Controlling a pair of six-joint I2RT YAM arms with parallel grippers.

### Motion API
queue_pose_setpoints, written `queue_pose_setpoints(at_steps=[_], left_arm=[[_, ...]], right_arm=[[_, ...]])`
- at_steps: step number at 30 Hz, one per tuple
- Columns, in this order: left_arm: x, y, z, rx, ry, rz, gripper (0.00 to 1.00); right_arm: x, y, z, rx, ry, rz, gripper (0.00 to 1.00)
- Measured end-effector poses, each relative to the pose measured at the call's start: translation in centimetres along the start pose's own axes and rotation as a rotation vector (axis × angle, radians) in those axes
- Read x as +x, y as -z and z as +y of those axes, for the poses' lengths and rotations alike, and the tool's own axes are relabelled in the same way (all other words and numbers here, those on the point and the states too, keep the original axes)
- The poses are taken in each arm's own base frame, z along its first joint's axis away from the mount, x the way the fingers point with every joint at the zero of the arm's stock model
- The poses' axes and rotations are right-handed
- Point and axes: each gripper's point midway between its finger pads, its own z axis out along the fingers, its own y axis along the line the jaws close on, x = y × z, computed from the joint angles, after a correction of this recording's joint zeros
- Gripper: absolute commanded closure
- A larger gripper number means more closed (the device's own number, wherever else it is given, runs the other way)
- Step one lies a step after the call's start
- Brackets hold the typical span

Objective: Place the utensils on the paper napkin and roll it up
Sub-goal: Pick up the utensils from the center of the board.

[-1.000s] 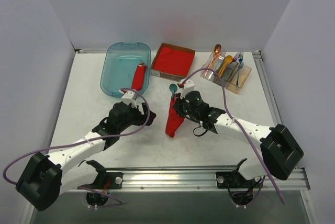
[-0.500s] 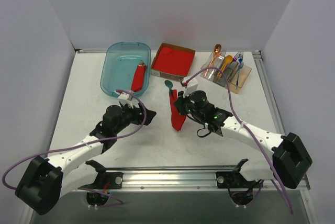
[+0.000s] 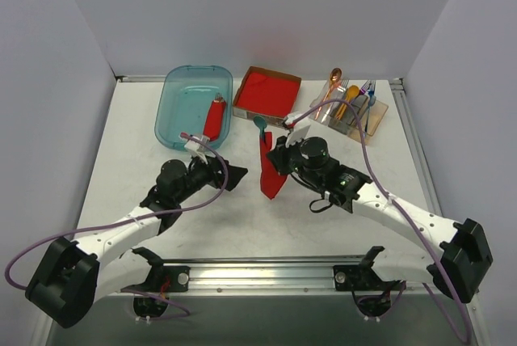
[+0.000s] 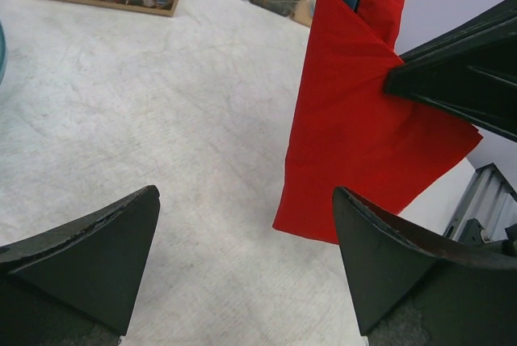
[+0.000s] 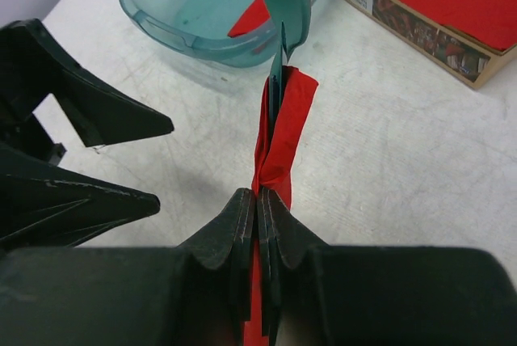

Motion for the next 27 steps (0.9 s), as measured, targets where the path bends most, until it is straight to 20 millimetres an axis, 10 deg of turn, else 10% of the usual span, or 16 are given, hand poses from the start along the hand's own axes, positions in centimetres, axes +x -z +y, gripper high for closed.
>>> queue_pose_setpoints(at_steps=[11,27], left_arm=[[-4.6,-0.7,-5.0,0.223,-0.037,-0.037,0.03],[-8.3,-0.7,-11.1,0.602,-0.005,-0.013,0.04]], right_arm=[[-6.4,3.4,3.3,-0.127,-0.009,-0.108,1.00],[-7.7,6.4,5.6,-0.247,-0.024,-0.106,1.00]])
